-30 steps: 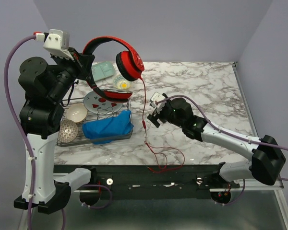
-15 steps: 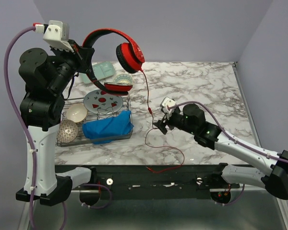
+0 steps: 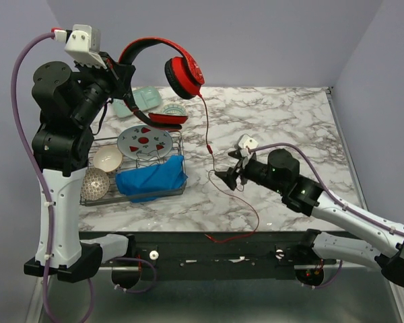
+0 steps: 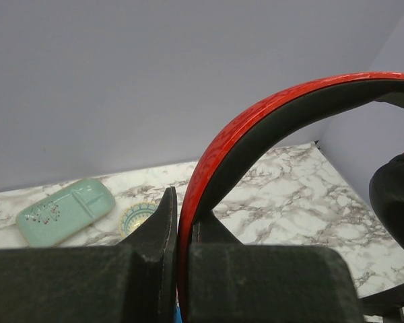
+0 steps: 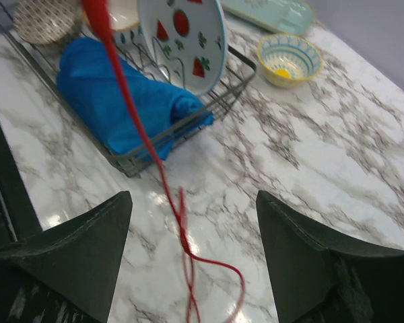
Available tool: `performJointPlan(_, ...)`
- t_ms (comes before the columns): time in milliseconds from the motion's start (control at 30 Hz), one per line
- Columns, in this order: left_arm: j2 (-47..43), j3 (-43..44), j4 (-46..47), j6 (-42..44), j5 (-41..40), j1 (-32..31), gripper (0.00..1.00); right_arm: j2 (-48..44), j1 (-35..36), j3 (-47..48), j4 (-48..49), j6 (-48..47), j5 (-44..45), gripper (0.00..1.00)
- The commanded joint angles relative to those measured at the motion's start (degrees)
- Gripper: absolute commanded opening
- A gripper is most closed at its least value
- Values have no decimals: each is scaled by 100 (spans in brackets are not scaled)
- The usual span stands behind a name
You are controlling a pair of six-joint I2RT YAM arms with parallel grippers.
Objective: Wrap the headphones
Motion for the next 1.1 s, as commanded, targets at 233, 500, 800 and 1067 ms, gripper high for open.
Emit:
performJointPlan(233,-144,-68,268,-299,84,38,0,1446,212,678,1720,684,58,64)
performJointPlan(500,-215,-550,373,17,-284,38,0,1309,212,513,1211,755,557,1)
performJointPlan(800,13,-2114,1155,1897,-2595,-716,0,1316,431,2286,-2611,-106,3299,1)
performJointPlan(1067,409,-2502,1024,3145,-3000,-1876,0,1922,572,3929,-3651,-843,4409,1)
